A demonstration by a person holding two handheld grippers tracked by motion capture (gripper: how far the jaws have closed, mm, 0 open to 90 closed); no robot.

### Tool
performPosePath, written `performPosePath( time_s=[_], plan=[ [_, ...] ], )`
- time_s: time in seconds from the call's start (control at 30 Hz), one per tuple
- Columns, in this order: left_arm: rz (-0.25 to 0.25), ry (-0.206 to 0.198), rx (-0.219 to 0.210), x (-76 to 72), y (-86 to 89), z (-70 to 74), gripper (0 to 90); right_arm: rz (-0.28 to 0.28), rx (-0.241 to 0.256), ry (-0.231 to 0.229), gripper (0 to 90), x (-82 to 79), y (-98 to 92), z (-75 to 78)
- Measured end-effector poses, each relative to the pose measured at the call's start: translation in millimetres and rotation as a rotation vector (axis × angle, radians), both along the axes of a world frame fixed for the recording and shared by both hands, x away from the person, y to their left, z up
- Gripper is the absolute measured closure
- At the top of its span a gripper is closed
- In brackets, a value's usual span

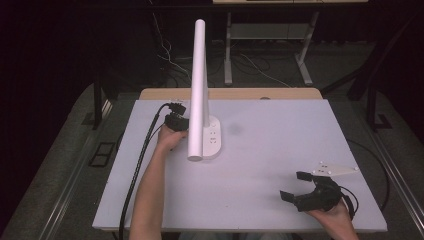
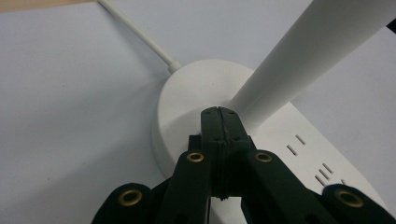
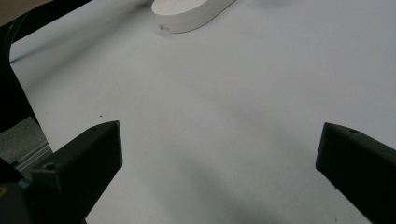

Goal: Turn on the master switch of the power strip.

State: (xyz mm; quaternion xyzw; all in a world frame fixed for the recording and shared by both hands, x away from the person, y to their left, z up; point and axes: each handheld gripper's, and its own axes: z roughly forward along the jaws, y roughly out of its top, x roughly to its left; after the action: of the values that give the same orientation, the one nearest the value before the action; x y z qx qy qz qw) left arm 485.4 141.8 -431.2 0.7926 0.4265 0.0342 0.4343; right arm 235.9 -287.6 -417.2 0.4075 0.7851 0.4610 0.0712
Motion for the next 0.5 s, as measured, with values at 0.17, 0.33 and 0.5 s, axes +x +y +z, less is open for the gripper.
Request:
performPosePath(
  time_s=[0.17,0.33,0.5],
  plan=[
    [0.013,0.024,-0.002,0.4,-1.1,0.2,90.0,0.000,0.002,0.002,0.0,0.5,-0.4,-0.1],
    [0.022,0.013,0.022,-0.5,-5.4,0.9,90.0,-0.003,0.003,-0.003,0.0,0.0,-1.2,0.4],
    [0.059,0.018,0.006,1.5,-8.3,-1.0,90.0,0.000,0.001,-0.005,0.0,-0.3,-0.7,0.3]
  ],
)
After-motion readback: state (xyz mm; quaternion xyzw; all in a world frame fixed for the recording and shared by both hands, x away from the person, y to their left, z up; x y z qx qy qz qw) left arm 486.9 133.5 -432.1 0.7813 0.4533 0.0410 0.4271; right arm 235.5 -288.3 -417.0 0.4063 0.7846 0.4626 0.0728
